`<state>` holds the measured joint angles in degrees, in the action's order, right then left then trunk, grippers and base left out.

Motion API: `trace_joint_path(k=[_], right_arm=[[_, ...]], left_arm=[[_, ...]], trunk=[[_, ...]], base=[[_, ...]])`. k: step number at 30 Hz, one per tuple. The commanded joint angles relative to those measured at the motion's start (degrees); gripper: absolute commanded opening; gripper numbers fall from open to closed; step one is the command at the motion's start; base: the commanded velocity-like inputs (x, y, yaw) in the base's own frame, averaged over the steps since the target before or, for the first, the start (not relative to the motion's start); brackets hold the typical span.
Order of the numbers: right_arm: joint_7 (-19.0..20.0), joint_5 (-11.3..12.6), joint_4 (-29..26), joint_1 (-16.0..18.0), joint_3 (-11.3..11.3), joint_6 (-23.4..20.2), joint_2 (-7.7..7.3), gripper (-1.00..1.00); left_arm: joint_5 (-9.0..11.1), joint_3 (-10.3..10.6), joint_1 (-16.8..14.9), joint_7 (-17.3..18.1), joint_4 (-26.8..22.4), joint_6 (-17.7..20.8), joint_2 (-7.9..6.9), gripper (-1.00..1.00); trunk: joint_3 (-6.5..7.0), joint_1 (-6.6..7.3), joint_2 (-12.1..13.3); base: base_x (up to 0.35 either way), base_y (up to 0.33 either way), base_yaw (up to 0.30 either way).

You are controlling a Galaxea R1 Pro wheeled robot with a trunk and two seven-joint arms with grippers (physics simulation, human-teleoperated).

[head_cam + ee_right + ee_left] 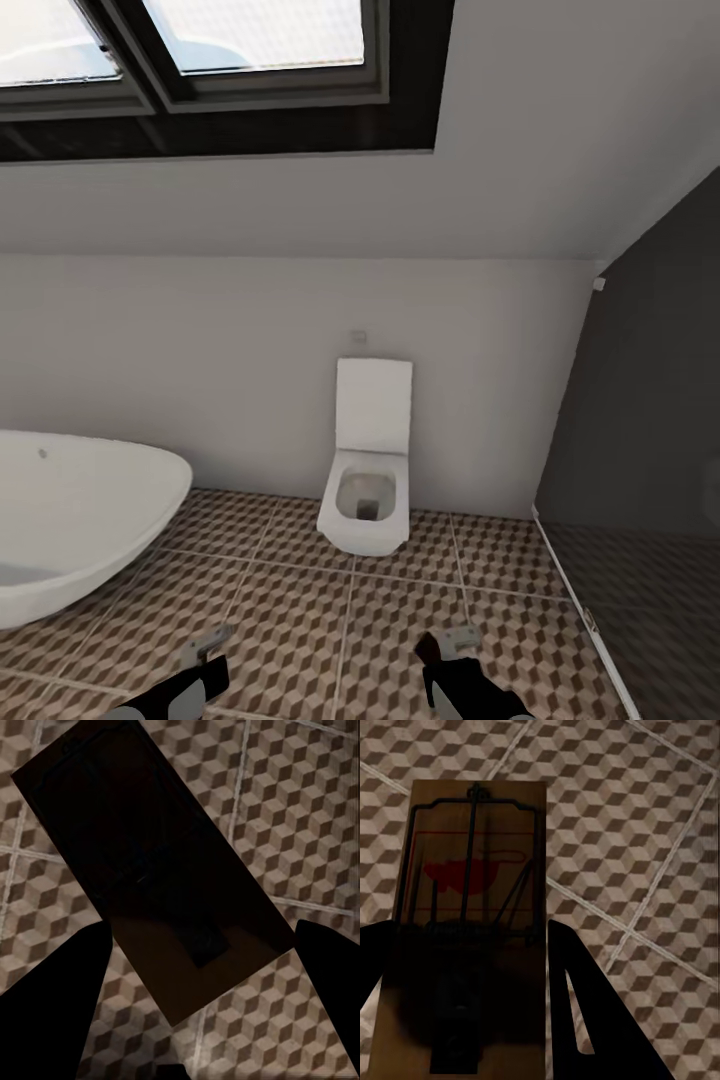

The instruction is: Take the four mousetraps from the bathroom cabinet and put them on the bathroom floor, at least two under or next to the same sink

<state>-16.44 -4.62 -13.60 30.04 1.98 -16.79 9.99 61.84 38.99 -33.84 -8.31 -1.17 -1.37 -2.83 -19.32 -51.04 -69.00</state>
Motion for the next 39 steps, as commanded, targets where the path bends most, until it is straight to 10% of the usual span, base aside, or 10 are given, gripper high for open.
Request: trace_joint_path(k=[1, 26, 39], right_arm=[[0.18, -0.38, -0.1, 0.02, 0.13, -0.52, 0.01, -1.0], [0.18, -0.43, -0.1, 0.02, 0.13, -0.52, 0.01, -1.0], [0.18, -0.47, -0.11, 0.02, 0.22, -0.52, 0.01, -1.0]], left_arm=[[0.29, 0.5, 0.0, -0.3, -0.13, -0.03, -0.02, -1.0], [0.55, 0.55, 0.0, -0.3, -0.24, -0.08, 0.03, -1.0], [0.88, 0.5, 0.0, -0.42, -0.24, -0.12, 0.25, -1.0]], trunk=[[-0.05, 0.0, -0.04], [-0.02, 0.0, -0.04], [-0.02, 0.0, -0.04]], base=[[0.0, 0.0, -0.125], [0.051, 0.249, -0.011], [0.01, -0.062, 0.0]])
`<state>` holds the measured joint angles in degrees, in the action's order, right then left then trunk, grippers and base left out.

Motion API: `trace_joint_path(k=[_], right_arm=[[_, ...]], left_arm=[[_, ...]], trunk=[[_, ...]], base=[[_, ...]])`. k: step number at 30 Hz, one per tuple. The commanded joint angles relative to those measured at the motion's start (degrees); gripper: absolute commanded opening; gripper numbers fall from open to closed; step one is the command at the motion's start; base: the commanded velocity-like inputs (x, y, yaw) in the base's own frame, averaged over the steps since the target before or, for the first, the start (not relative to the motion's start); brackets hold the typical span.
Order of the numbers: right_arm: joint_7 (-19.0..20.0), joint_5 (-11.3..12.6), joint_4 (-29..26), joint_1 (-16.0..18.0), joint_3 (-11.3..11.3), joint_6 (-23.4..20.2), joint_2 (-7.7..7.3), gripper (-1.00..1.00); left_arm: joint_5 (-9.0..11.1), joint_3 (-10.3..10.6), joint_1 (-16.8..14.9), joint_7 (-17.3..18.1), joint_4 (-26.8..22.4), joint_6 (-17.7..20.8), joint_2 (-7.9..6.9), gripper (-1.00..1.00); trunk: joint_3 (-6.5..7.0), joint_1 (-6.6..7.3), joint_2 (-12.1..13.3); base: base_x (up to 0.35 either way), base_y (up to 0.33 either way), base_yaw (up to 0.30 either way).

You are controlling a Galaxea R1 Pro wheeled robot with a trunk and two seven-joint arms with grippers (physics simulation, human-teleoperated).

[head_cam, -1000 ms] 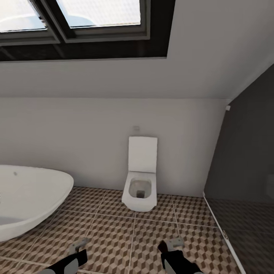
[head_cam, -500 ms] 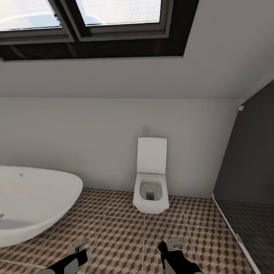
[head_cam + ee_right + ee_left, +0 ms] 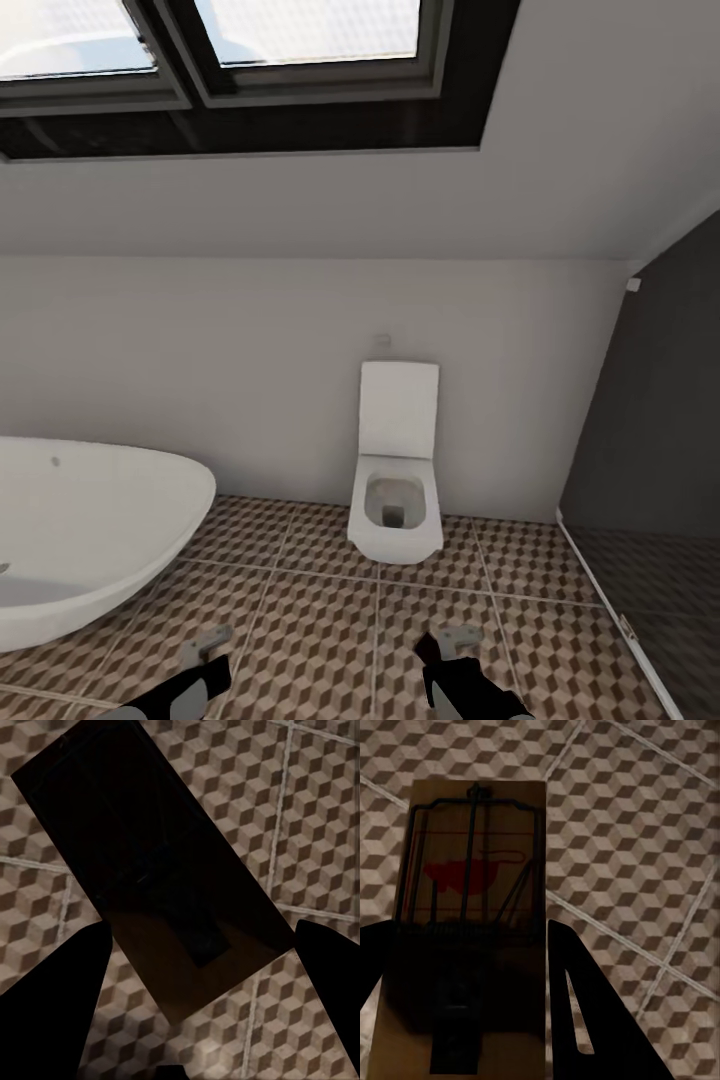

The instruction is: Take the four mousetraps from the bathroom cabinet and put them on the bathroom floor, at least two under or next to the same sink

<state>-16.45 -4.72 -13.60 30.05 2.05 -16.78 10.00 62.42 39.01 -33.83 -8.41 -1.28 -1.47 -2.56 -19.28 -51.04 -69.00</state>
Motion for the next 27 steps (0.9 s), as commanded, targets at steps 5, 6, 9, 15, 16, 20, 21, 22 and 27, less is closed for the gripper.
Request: trace_joint_path(k=[5, 6, 9, 15, 16, 20, 21, 22, 27], right_arm=[[0.19, -0.38, -0.11, 0.01, 0.14, -0.53, 0.0, -1.0], [0.19, -0.38, -0.11, 0.01, 0.14, -0.53, 0.0, -1.0], [0.19, -0.38, -0.11, 0.01, 0.14, -0.53, 0.0, -1.0], [0.19, -0.38, -0.11, 0.01, 0.14, -0.53, 0.0, -1.0], [0.19, -0.38, -0.11, 0.01, 0.14, -0.53, 0.0, -1.0], [0.19, -0.38, -0.11, 0.01, 0.14, -0.57, 0.0, -1.0], [0.19, -0.38, -0.11, 0.01, 0.14, -0.57, 0.0, -1.0], [0.19, -0.38, -0.11, 0.01, 0.14, -0.58, 0.0, -1.0], [0.19, -0.38, -0.11, 0.01, 0.14, -0.57, 0.0, -1.0]], left_arm=[[0.33, 0.46, -0.01, -0.35, -0.12, -0.02, 0.0, -1.0], [0.33, 0.46, -0.01, -0.33, -0.12, -0.02, 0.0, -1.0], [0.34, 0.46, -0.01, -0.36, -0.12, -0.02, 0.01, -1.0], [0.34, 0.4, -0.01, -0.38, -0.12, -0.03, 0.01, -1.0], [0.34, 0.37, -0.01, -0.38, -0.12, -0.03, -0.01, -1.0], [0.35, 0.3, -0.01, -0.38, -0.12, -0.02, -0.06, -1.0], [0.35, 0.3, -0.01, -0.38, -0.12, -0.02, -0.06, -1.0], [0.34, 0.29, -0.01, -0.38, -0.12, -0.02, -0.07, -1.0], [0.36, 0.28, -0.01, -0.38, -0.12, -0.03, -0.08, -1.0]], trunk=[[-0.07, 0.0, -0.04], [-0.07, 0.0, -0.04], [-0.07, 0.0, -0.04], [-0.07, 0.0, -0.04], [-0.07, 0.0, -0.04], [-0.07, 0.0, -0.04], [-0.07, 0.0, -0.04], [-0.07, 0.0, -0.04], [-0.07, 0.0, -0.04]], base=[[0.0, -0.061, 0.0], [0.0, -0.02, 0.0], [0.0, -0.012, 0.0], [0.0, -0.073, 0.0], [0.0, -0.2, 0.0], [0.0, -0.239, 0.0], [0.0, -0.262, 0.0], [0.0, -0.265, 0.0], [0.0, -0.272, 0.0]])
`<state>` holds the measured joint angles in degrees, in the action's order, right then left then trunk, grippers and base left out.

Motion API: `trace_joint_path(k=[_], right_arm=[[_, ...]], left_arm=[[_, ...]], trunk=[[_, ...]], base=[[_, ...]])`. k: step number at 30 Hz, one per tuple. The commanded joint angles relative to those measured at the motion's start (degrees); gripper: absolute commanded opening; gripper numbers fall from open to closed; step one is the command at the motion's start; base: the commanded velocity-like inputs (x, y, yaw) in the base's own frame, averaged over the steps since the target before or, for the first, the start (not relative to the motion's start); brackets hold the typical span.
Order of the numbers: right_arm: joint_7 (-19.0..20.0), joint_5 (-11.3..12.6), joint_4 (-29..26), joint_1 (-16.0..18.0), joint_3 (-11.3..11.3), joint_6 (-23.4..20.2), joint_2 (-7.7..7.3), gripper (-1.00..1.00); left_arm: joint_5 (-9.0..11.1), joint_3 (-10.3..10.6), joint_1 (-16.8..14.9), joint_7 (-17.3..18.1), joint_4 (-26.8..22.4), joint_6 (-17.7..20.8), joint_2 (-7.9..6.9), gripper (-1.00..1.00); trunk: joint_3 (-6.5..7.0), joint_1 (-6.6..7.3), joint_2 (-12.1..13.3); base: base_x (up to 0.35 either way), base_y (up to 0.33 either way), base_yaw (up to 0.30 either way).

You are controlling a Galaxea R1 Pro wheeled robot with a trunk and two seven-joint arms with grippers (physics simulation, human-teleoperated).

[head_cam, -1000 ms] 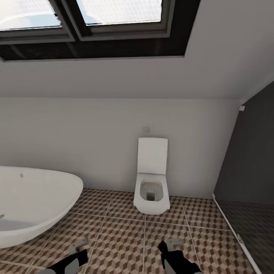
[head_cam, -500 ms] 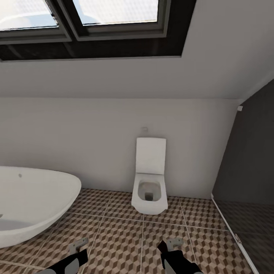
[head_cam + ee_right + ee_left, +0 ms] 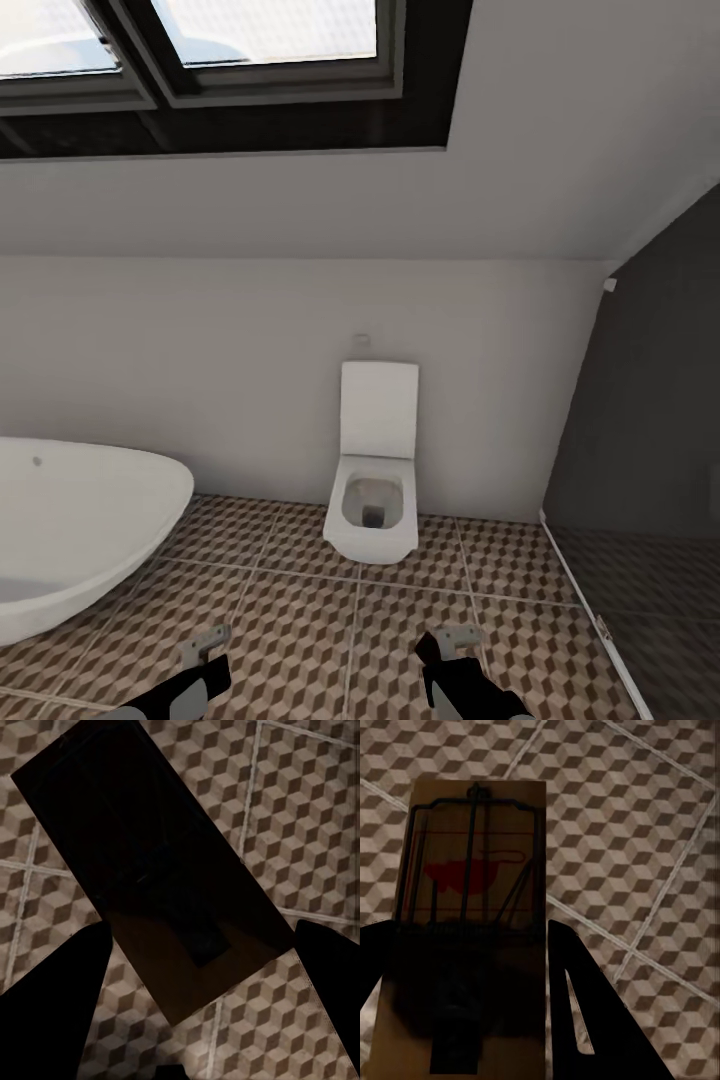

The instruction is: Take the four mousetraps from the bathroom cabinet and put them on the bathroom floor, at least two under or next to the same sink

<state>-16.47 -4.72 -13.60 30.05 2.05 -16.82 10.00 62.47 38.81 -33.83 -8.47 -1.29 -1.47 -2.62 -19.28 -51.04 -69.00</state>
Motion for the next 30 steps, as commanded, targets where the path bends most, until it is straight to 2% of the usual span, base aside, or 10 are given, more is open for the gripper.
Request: trace_joint_path(k=[1, 13, 17, 22, 23, 25, 26, 28, 29, 30], right_arm=[[0.21, -0.38, -0.11, 0.01, 0.14, -0.52, 0.0, -1.0], [0.12, -0.43, -0.41, 0.01, 0.19, -0.37, 0.0, -1.0], [0.08, -0.55, -0.62, 0.01, 0.24, 0.97, 0.0, -1.0], [-0.53, -0.69, -1.46, 0.01, -0.05, 4.16, 0.0, -1.0], [-0.63, -0.7, -1.79, 0.01, -0.09, 4.64, 0.0, -1.0], [-0.82, -0.68, -2.7, -0.06, -0.18, 5.98, 0.0, -1.0], [-0.89, -0.55, -3.1, -0.04, -0.22, 6.54, 0.0, -1.0], [-0.94, -0.34, -3.14, 0.21, -0.25, 7.0, 0.0, -1.0], [-0.97, -0.1, -3.01, 0.78, -0.26, 7.31, 0.0, -1.0], [-0.98, -0.02, -2.96, 1.24, -0.27, 7.42, 0.0, -1.0]], left_arm=[[0.3, 0.48, -0.01, -0.32, -0.11, -0.03, -0.02, -1.0], [-0.25, 0.78, -0.01, -0.2, -0.36, -0.1, -0.02, -1.0], [-0.49, 1.1, -0.01, -0.13, -0.55, -0.04, -0.18, -1.0], [-1.49, 1.14, -0.09, 0.44, -2.49, 0.61, -1.79, -1.0], [-2.03, 1.15, -0.11, 0.73, -3.16, 0.78, -2.0, -1.0], [-4.73, 1.17, -0.34, 1.72, -4.86, 1.72, -2.45, -1.0], [-7.21, 1.17, -0.33, 2.25, -5.66, 2.77, -2.62, -1.0], [-9.76, 1.16, -0.35, 2.59, -6.2, 4.06, -2.68, -1.0], [-11.98, 1.13, -0.45, 2.81, -6.54, 5.33, -2.67, -1.0], [-12.92, 1.12, -0.5, 2.88, -6.66, 5.9, -2.65, -1.0]], trunk=[[-0.07, 0.0, -0.04], [-0.07, 0.0, -0.04], [-0.07, 0.0, -0.04], [-0.07, 0.0, -0.04], [-0.07, 0.0, -0.04], [-0.07, 0.0, -0.04], [-0.07, 0.0, -0.04], [-0.07, 0.0, -0.04], [-0.07, 0.0, -0.04], [-0.07, 0.0, -0.04]], base=[[0.0, -0.262, 0.0], [0.0, -0.067, 0.0], [0.0, -0.003, 0.0], [0.0, -0.001, 0.0], [0.0, 0.0, 0.0], [0.0, 0.0, 0.0], [0.0, 0.0, 0.0], [0.0, 0.0, 0.0], [0.0, 0.0, 0.0], [0.0, 0.0, 0.0]])
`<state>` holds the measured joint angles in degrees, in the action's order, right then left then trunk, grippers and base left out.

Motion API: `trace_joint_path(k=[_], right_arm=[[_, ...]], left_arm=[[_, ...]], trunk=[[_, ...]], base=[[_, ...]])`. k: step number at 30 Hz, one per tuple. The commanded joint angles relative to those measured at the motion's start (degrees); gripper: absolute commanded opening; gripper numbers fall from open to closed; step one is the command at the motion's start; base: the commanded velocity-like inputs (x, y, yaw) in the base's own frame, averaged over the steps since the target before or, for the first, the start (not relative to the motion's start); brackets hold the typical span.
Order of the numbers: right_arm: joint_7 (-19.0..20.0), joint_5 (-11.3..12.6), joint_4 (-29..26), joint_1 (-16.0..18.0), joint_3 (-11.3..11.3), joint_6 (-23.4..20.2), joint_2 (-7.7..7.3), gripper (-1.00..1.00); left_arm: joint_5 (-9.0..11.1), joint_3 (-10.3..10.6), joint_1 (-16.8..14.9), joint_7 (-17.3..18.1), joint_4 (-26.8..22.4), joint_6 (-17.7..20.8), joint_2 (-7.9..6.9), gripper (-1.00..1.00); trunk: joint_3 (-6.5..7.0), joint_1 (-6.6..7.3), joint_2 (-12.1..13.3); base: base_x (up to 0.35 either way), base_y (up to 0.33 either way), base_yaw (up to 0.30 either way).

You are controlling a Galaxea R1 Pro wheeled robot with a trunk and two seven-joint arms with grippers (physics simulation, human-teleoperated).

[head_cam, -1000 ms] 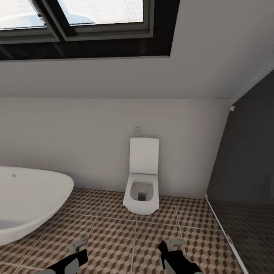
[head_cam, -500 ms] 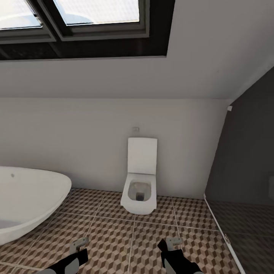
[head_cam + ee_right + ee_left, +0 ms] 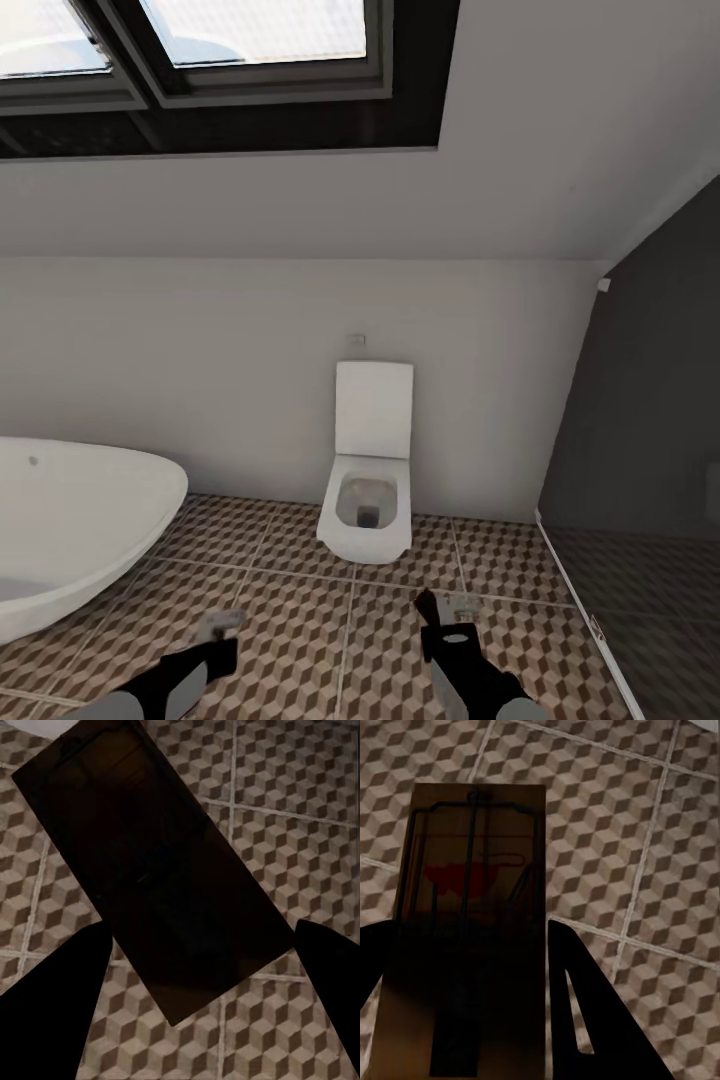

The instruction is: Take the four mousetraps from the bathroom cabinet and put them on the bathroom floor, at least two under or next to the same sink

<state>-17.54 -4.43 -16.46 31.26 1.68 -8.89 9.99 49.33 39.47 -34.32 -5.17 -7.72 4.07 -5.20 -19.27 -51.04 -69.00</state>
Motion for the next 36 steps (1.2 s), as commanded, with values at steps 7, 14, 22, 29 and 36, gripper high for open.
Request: trace_joint_path(k=[7, 14, 22, 29, 36], right_arm=[[0.05, 0.11, 0.18, 2.68, -0.09, 2.11, -0.35, -1.0], [0.43, 0.12, 0.13, 2.82, -0.24, 4.52, -0.09, -1.0], [0.6, -0.24, 0.11, 2.84, 0.06, 3.88, 0.01, -1.0], [0.73, -0.11, 0.11, 2.84, 0.08, 1.09, 0.01, -1.0], [0.7, -0.02, 0.1, 2.84, 0.02, -0.06, 0.01, -1.0]], left_arm=[[-3.33, 0.21, -0.26, 1.28, -0.74, 1.76, -0.06, -1.0], [-3.49, 0.01, -0.3, 1.89, -0.81, -1.02, -0.12, -1.0], [-3.37, -0.46, -0.26, 1.9, -1.25, -4.43, -0.1, -1.0], [-3.36, -0.64, -0.28, 1.43, -1.32, -4.42, -0.01, -1.0], [-3.29, -0.78, -0.28, 1.16, -1.26, -4.36, 0.11, -1.0]], trunk=[[-0.07, 0.0, -0.04], [-0.07, 0.0, -0.04], [-0.07, 0.0, -0.04], [-0.07, 0.0, -0.04], [-0.07, 0.0, -0.04]], base=[[0.0, 0.0, 0.0], [0.0, 0.0, 0.0], [0.0, 0.0, 0.0], [0.0, 0.0, 0.0], [0.0, 0.0, 0.0]])
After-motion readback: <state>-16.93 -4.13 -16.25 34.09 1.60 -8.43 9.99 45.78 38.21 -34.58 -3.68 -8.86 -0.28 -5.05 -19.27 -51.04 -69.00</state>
